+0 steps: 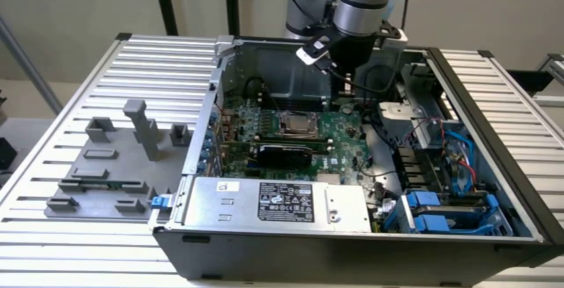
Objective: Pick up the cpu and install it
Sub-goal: 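Close the cpu cover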
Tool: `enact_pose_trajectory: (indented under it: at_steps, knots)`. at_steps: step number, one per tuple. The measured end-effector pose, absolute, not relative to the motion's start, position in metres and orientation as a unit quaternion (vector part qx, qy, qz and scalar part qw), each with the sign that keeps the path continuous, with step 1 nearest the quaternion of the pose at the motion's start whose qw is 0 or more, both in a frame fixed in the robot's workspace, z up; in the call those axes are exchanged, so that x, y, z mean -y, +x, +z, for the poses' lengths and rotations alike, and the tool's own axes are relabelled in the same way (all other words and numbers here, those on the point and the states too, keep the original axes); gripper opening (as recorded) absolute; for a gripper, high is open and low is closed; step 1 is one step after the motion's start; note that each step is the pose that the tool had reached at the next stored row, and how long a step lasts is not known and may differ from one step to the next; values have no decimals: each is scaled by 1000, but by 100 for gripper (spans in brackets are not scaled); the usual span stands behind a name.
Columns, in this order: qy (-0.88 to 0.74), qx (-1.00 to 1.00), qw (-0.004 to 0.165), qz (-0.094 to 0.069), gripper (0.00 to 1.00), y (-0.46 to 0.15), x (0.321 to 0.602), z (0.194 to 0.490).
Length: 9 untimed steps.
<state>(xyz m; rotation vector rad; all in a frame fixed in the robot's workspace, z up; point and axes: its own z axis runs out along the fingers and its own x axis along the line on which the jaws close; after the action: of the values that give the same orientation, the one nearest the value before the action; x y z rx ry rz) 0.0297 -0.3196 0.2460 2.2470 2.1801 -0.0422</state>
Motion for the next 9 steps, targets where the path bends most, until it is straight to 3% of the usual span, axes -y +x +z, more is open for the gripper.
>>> enact_pose_trajectory:
  at_steps: [9]
  knots:
    - [717,-696,1,-17,11,-10,320,238]
